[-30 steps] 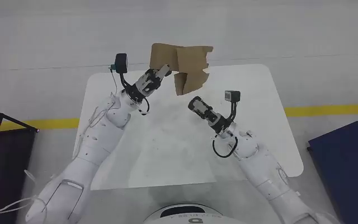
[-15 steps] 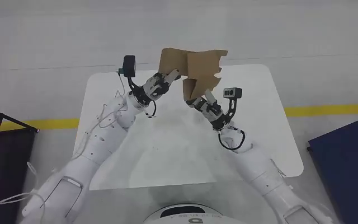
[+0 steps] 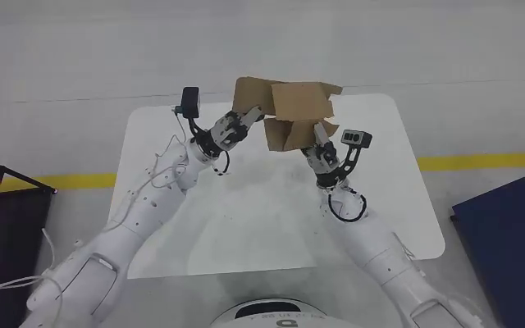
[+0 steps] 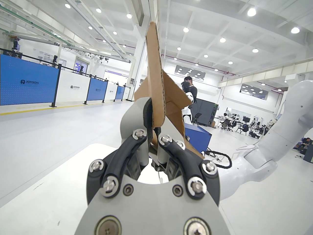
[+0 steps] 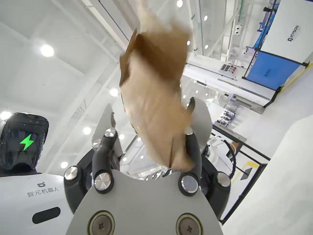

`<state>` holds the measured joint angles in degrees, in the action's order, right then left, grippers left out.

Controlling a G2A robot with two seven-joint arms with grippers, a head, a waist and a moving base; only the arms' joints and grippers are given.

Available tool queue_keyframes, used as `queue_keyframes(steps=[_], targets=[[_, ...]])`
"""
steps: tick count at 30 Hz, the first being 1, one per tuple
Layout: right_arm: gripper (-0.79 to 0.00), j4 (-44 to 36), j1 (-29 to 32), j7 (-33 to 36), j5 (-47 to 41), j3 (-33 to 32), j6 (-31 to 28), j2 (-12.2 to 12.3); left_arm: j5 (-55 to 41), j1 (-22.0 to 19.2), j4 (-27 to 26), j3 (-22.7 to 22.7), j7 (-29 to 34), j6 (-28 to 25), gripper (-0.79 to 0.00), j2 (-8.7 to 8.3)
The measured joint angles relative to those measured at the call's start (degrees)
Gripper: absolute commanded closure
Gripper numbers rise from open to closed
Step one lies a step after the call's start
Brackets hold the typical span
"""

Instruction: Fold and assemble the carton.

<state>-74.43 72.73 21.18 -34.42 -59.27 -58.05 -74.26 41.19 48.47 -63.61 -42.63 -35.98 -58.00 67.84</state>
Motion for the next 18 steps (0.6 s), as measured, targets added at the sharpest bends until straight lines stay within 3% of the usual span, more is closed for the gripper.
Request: queue_keyframes(steps=[5, 6, 7, 8, 14, 18], targets=[[0.000, -0.77, 1.24, -3.79, 3.12, -1.92, 0.05, -0.32, 0.10, -0.93, 1.05, 2.22, -1.83, 0.00, 0.000, -0.16], [0.000, -0.84, 1.40, -4.61, 4.16, -2.38, 0.05, -0.38, 0.09, -1.19, 1.38, 2.69, -2.25, 0.00, -0.092, -0.19], [0.000, -0.98, 1.53, -5.21, 5.11, -2.75, 0.05, -0.43, 0.03, -1.39, 1.65, 3.01, -2.55, 0.00, -0.369, -0.21], [0.000, -1.18, 1.69, -5.81, 6.20, -3.12, 0.05, -0.47, -0.05, -1.60, 1.93, 3.33, -2.81, 0.00, -0.785, -0.22], [0.000, -2.93, 2.92, -9.62, 17.44, -6.71, 0.88, -0.45, -1.38, -3.19, 4.66, 5.19, -3.37, 0.00, -0.785, -0.29], [0.000, -7.63, 5.70, -13.03, 29.59, -13.74, 1.80, 0.42, -2.19, -3.70, 8.28, 6.14, -4.67, 0.00, -0.785, -0.74]])
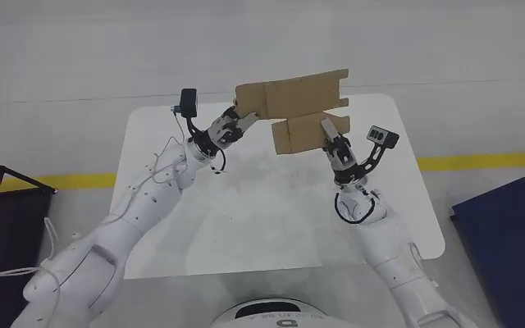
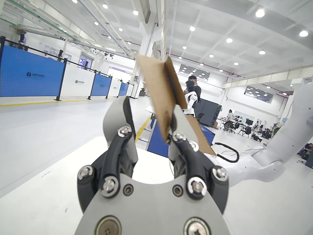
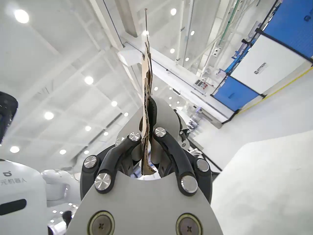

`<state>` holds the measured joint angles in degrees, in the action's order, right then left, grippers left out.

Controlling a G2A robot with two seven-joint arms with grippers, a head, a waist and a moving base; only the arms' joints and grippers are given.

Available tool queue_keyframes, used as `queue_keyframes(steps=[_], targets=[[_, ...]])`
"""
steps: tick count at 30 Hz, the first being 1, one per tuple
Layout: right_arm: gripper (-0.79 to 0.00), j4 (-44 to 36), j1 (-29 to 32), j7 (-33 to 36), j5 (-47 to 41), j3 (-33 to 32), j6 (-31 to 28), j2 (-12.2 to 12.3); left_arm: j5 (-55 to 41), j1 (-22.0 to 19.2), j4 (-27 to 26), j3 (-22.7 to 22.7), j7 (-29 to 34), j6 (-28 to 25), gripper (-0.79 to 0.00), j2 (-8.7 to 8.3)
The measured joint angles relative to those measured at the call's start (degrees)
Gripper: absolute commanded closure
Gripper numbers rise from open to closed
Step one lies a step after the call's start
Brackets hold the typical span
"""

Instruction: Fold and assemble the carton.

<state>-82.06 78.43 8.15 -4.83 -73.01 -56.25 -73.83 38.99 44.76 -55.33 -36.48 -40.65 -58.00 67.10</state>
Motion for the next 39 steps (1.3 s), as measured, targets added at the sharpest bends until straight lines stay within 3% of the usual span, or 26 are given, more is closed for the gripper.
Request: queue_keyframes(steps=[4, 10, 21, 23, 33, 39], targets=[[0.000, -8.02, 4.38, -0.75, 7.80, -7.06, 0.65, 0.99, -1.50, -0.07, 4.79, 1.42, -1.19, 0.00, -0.785, -0.23], [0.000, -18.26, 8.41, 2.50, 9.28, -13.85, 5.46, 2.18, -2.28, 0.12, 7.96, 3.74, -2.82, 0.00, -0.785, -0.14], [0.000, -19.89, 8.89, 3.43, 9.28, -14.00, 7.31, 2.24, -2.26, 0.11, 7.89, 3.68, -2.77, 0.00, -0.785, -0.15], [0.000, -20.75, 9.16, 4.82, 6.27, -11.99, 10.32, 2.36, -2.26, 0.11, 7.89, 3.68, -2.77, 0.00, -0.785, -0.14], [0.000, -22.09, 3.31, 24.60, -44.67, -19.39, 51.60, 4.14, -2.27, 0.12, 7.89, 3.68, -2.77, 0.00, -0.785, -0.15], [0.000, -19.25, 0.99, 34.14, -66.26, -23.63, 79.09, 5.24, -2.27, 0.11, 7.89, 3.68, -2.77, 0.00, -0.785, -0.14]])
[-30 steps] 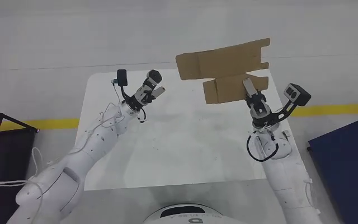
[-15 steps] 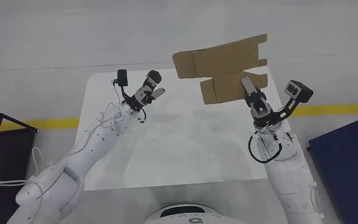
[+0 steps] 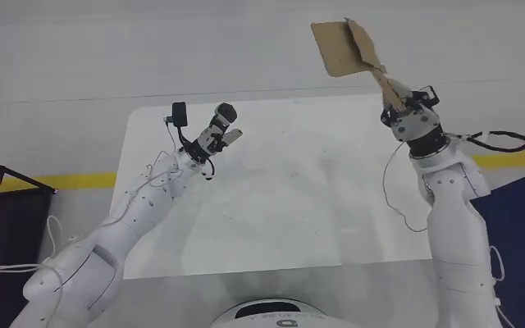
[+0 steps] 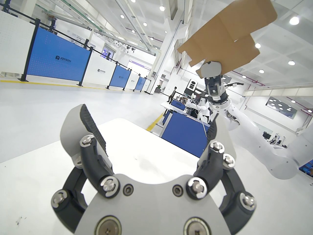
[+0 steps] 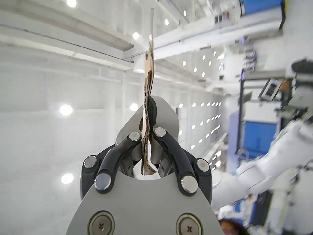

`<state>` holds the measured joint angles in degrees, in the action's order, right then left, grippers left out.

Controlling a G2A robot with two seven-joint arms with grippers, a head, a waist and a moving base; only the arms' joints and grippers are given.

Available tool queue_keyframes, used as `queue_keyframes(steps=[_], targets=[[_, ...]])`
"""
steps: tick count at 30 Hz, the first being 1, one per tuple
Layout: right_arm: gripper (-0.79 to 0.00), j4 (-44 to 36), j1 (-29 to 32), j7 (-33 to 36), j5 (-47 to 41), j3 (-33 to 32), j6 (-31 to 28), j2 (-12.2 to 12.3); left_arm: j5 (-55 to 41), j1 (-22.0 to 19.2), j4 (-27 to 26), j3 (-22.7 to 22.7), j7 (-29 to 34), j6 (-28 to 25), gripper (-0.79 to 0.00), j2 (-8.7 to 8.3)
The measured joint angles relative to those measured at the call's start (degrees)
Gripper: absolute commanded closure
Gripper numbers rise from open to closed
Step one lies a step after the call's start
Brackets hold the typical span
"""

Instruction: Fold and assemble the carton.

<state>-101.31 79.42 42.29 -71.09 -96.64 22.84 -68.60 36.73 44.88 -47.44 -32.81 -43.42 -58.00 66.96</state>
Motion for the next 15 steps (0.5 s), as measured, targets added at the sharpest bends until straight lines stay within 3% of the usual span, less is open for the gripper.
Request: queue_keyframes(steps=[3, 5, 9, 15], targets=[[0.000, 0.94, -1.15, 1.41, -6.72, -0.67, 9.98, 0.35, 0.00, 0.00, 0.00, 0.00, 0.00, 0.00, -0.785, 0.00], [0.000, 0.14, -1.53, 0.54, -7.26, -1.49, 12.82, 0.60, 0.00, 0.00, 0.00, 0.00, 0.00, 0.00, -0.785, 0.00], [0.000, -3.71, -0.73, -2.86, 1.54, -3.30, 7.23, 0.97, 0.00, 0.00, 0.00, 0.00, 0.00, 0.00, -0.785, 0.00], [0.000, -3.36, -0.78, -2.57, 1.34, -3.23, 6.77, 0.96, 0.00, 0.00, 0.00, 0.00, 0.00, 0.00, -0.785, 0.00]])
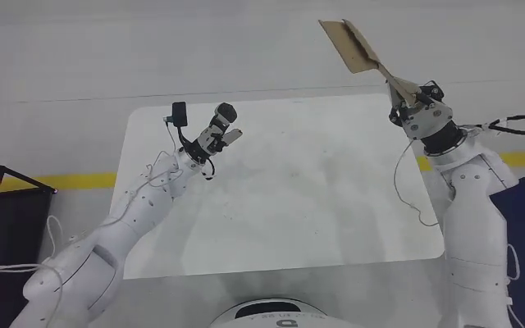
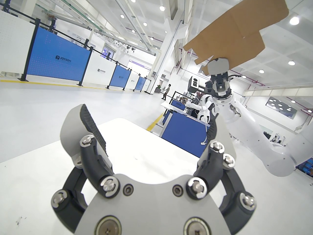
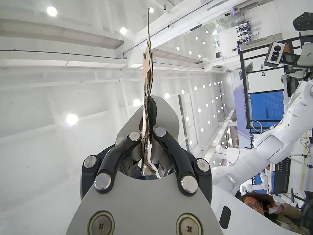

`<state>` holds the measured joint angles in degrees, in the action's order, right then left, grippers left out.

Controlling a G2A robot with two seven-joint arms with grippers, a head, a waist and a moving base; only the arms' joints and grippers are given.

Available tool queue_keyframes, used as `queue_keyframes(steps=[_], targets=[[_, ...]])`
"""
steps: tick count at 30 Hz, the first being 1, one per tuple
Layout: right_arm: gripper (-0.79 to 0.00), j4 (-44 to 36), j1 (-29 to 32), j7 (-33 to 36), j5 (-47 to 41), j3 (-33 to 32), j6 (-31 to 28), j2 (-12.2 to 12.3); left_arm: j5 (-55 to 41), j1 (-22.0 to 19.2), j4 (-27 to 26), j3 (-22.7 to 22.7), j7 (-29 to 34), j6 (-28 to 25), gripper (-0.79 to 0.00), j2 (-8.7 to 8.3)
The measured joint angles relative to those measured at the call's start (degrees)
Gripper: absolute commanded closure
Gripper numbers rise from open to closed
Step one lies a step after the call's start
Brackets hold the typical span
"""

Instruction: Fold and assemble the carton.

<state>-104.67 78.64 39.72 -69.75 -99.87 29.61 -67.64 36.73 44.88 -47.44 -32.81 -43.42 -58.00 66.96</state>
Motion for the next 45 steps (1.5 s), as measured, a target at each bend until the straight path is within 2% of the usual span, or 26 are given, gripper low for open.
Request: queue_keyframes(steps=[3, 5, 9, 12, 13, 17, 23, 27, 30, 36, 45], targets=[[0.000, 0.13, 0.30, -0.65, 0.10, 0.65, -0.21, -0.01, 0.00, 0.00, 0.00, 0.00, 0.00, 0.00, -0.785, 0.00], [0.000, 0.88, 0.26, -0.11, -1.94, 2.50, 2.25, 0.05, 0.00, 0.00, 0.00, 0.00, 0.00, 0.00, -0.785, 0.00], [0.000, 3.57, -2.30, -0.20, -4.44, 6.08, 19.42, 0.83, 0.00, 0.00, 0.00, 0.00, 0.00, 0.00, -0.785, 0.00], [0.000, 4.83, -3.67, 0.86, -2.74, 7.59, 27.73, 1.53, 0.00, 0.00, 0.00, 0.00, 0.00, 0.00, -0.785, 0.00], [0.000, 5.51, -3.71, 2.06, -3.33, 8.18, 28.47, 1.77, 0.00, 0.00, 0.00, 0.00, 0.00, 0.00, -0.785, 0.00], [0.000, 7.66, -4.01, 6.46, -6.36, 10.90, 28.40, 3.44, 0.00, 0.00, 0.00, 0.00, 0.00, 0.00, -0.785, 0.00], [0.000, 6.85, -4.53, 6.57, -18.54, 16.60, 28.38, 7.08, 0.00, 0.00, 0.00, 0.00, 0.00, 0.00, -0.785, 0.00], [0.000, 7.51, -6.55, 6.57, -32.23, 23.90, 28.39, 10.95, 0.00, 0.00, 0.00, 0.00, 0.00, 0.00, -0.785, 0.00], [0.000, 8.95, -9.03, 6.57, -38.08, 28.03, 28.39, 13.98, 0.00, 0.00, 0.00, 0.00, 0.00, 0.00, -0.785, 0.00], [0.000, 11.83, -12.87, 6.56, -41.30, 33.92, 28.39, 18.64, 0.00, 0.00, 0.00, 0.00, 0.00, 0.00, -0.785, 0.00], [0.000, 14.86, -17.00, 6.56, -44.10, 37.86, 28.39, 22.50, 0.00, 0.00, 0.00, 0.00, 0.00, 0.00, -0.785, 0.00]])
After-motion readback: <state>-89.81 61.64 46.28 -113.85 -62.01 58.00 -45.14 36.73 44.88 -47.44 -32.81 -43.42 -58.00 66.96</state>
